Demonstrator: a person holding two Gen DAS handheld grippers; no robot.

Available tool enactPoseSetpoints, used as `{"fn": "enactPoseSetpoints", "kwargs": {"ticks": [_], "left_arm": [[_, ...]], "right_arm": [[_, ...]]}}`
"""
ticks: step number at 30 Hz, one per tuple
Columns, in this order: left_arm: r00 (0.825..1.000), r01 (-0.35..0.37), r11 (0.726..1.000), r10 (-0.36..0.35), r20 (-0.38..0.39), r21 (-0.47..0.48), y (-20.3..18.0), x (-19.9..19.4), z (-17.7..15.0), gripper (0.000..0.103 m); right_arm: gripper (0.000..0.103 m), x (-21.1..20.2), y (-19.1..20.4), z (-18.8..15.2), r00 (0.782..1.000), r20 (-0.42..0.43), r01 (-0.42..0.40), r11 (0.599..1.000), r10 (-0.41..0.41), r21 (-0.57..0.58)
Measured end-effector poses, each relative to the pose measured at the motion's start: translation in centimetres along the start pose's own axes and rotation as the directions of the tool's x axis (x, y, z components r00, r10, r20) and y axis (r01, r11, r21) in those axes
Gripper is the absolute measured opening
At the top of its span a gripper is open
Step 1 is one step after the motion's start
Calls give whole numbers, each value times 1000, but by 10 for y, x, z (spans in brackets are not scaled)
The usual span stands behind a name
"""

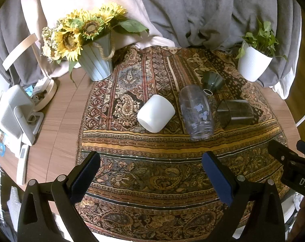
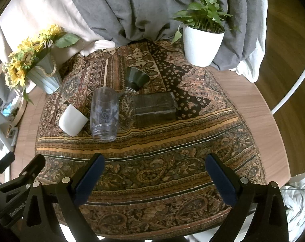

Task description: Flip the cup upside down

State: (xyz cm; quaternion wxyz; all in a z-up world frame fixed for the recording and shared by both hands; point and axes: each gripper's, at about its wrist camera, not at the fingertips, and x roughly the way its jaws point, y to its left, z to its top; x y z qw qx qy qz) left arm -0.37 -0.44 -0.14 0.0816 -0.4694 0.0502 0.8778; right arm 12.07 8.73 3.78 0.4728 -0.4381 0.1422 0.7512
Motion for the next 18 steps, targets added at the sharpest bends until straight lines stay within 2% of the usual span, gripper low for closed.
{"fn": "enactPoseSetpoints", "kwargs": {"ticks": [10,18], "left_arm": [[999,39,999,-39,-32,12,13,11,3,103],[999,17,1000,-16,-38,13,32,23,15,103]], "right_arm": [[101,11,17,7,1000,-15,-12,1000,11,-18],[99,30,52,31,998,-1,-66,994,66,-82]]}}
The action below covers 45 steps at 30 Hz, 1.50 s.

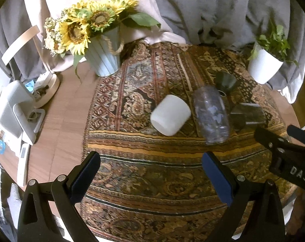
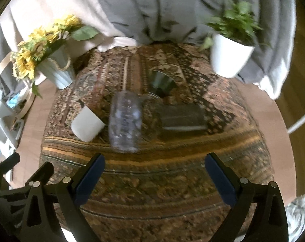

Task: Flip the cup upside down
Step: 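Move the right tool to the upright clear glass cup and close on it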

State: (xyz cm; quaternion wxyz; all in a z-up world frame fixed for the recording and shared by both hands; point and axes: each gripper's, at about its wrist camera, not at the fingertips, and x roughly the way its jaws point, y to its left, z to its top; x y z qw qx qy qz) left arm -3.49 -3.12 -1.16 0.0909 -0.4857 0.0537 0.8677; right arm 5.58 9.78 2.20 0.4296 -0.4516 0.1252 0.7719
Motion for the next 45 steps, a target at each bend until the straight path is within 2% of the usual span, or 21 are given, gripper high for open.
{"fn": "enactPoseSetpoints", "kwargs": {"ticks": [8,17,29,35,45], "left_arm": [[999,-23,1000,23,-43,-14,17,28,13,103],[995,-5,1000,5,-96,-3,24,66,27,103],[990,63,997,-56,-126,47,21,96,36,103],[988,87,994,-78,-135,65,22,102,35,103],[985,126,985,-109,-135,122,23,100,31,103]], "right_arm": [[95,39,27,34,999,-7,-40,998,39,-41],[88,94,38,56,995,-80,-62,998,60,-26],[83,138,39,58,987,-150,-62,998,60,-7],[74,151,39,53,979,-189,-69,997,71,13],[72,150,42,50,984,-165,-59,998,61,13]]}}
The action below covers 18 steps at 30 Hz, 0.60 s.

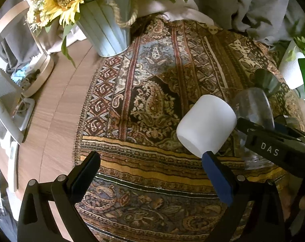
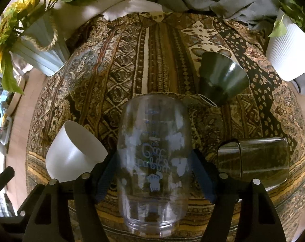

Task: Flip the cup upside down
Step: 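Move the right tool to the upright clear glass cup and close on it, then lift the clear glass cup off the cloth with the right tool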

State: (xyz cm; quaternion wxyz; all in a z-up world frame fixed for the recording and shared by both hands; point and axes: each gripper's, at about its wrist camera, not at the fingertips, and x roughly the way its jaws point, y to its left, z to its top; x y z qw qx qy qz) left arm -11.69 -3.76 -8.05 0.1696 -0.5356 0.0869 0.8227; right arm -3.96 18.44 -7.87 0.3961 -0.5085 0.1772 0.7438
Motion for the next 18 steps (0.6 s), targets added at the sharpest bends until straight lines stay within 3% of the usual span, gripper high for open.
{"fn": "enactPoseSetpoints", "kwargs": {"ticks": [1,2,9,16,17,18], "left_arm": [[1000,12,1000,-12,2,14,0,-2,0,103],[996,86,990,-87,0,110,-1,-4,-1,103],[993,111,989,-115,30,101,4,-25,-5,103],[987,145,983,-152,55,116,7,-48,-16,103],[986,147,982,-155,60,120,7,-52,-18,103],[985,149,981,-158,66,125,6,-55,-21,103]], "right_arm": [[72,-2,0,0,1000,4,-2,1000,2,-2],[72,-4,1,-1,1000,8,-1,1000,1,-3],[72,-35,0,-5,998,61,-4,1000,3,12],[72,-75,-8,-30,996,83,-9,1000,7,29],[72,-81,-7,-36,998,59,7,994,-13,105],[72,-87,-9,-40,998,61,8,994,-14,110]]}}
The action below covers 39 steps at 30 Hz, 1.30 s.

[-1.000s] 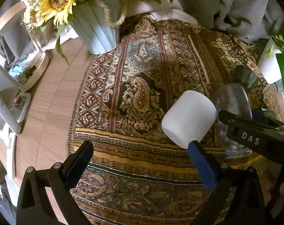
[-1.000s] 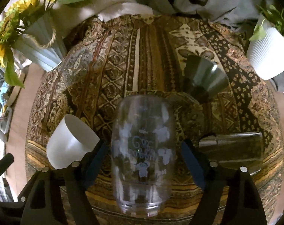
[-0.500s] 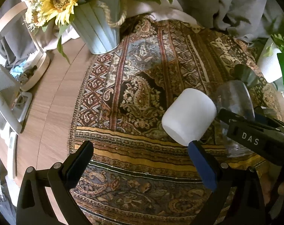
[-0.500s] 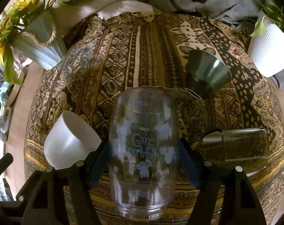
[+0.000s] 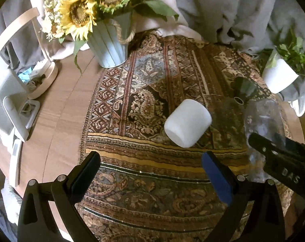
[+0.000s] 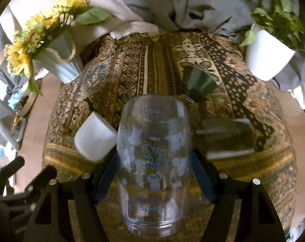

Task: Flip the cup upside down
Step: 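Lift the clear glass cup off the cloth with the right tool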

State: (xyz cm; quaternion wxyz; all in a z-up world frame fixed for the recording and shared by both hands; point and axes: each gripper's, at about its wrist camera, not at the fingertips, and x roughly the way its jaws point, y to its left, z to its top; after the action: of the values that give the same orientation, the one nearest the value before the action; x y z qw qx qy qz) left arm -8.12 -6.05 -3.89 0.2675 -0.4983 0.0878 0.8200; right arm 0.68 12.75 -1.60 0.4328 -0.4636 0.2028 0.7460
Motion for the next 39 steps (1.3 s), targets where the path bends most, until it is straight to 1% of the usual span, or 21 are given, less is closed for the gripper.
{"fn": "enactPoseSetpoints", "kwargs": {"ticks": [2,7,14,19,25,30,36,39], "left_arm": [[1000,10,1000,-10,6,11,-3,-7,-5,103],[999,38,999,-38,4,34,-10,-17,-18,103],[999,25,998,-24,-23,61,-14,-19,-39,103],[998,3,997,2,-66,71,-11,-11,-54,103],[994,-28,996,36,-100,79,-6,1,-66,103],[990,-36,996,46,-130,78,-2,10,-72,103],[988,-42,996,54,-145,81,-1,15,-76,103],[987,-40,995,53,-152,87,-3,16,-77,103]], "right_arm": [[72,-13,-4,-10,1000,6,7,1000,-7,11],[72,-30,-9,-31,1000,-1,25,999,-25,33],[72,-35,-17,-59,999,-31,31,997,-29,73],[72,-23,-18,-76,997,-79,32,995,-25,93],[72,0,-14,-91,991,-134,28,995,-15,93],[72,14,-12,-94,989,-149,29,996,-17,79],[72,27,-8,-97,986,-167,27,997,-14,72],[72,28,-6,-96,987,-157,30,998,-20,61]]}}
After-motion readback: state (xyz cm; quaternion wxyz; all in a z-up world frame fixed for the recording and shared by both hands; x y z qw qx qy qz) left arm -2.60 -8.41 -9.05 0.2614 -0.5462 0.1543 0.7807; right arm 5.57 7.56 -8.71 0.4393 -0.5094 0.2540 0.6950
